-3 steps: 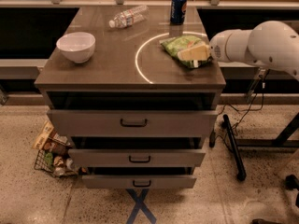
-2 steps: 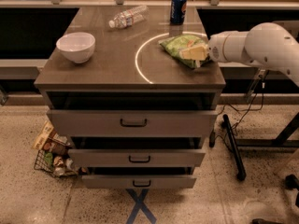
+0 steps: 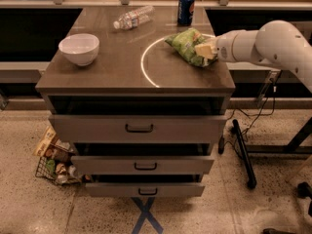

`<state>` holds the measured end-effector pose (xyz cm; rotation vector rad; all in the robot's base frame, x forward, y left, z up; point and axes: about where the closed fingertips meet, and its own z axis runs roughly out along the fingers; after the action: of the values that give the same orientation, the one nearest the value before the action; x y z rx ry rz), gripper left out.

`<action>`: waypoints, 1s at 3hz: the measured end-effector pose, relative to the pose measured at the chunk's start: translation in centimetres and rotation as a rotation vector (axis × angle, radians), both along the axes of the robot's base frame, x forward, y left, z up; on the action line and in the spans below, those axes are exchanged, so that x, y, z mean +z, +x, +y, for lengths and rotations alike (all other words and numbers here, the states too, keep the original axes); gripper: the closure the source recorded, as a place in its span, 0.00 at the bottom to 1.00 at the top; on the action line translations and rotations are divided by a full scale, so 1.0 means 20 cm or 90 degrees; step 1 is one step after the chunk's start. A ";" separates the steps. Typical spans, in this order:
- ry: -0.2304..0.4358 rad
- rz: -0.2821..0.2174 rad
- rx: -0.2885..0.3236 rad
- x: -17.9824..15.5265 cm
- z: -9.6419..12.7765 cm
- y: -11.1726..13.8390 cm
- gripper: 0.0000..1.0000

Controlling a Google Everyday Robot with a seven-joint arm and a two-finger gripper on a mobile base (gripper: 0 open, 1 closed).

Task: Move green jalapeno chip bag near water bottle

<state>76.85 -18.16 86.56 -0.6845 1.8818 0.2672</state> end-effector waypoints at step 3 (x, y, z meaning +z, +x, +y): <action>0.040 -0.071 -0.002 0.40 0.38 0.16 1.00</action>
Offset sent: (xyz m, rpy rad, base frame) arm 0.0249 0.0700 0.1017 0.0788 -0.1470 -0.0491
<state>80.03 -10.64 94.59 -0.6404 1.7602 0.2793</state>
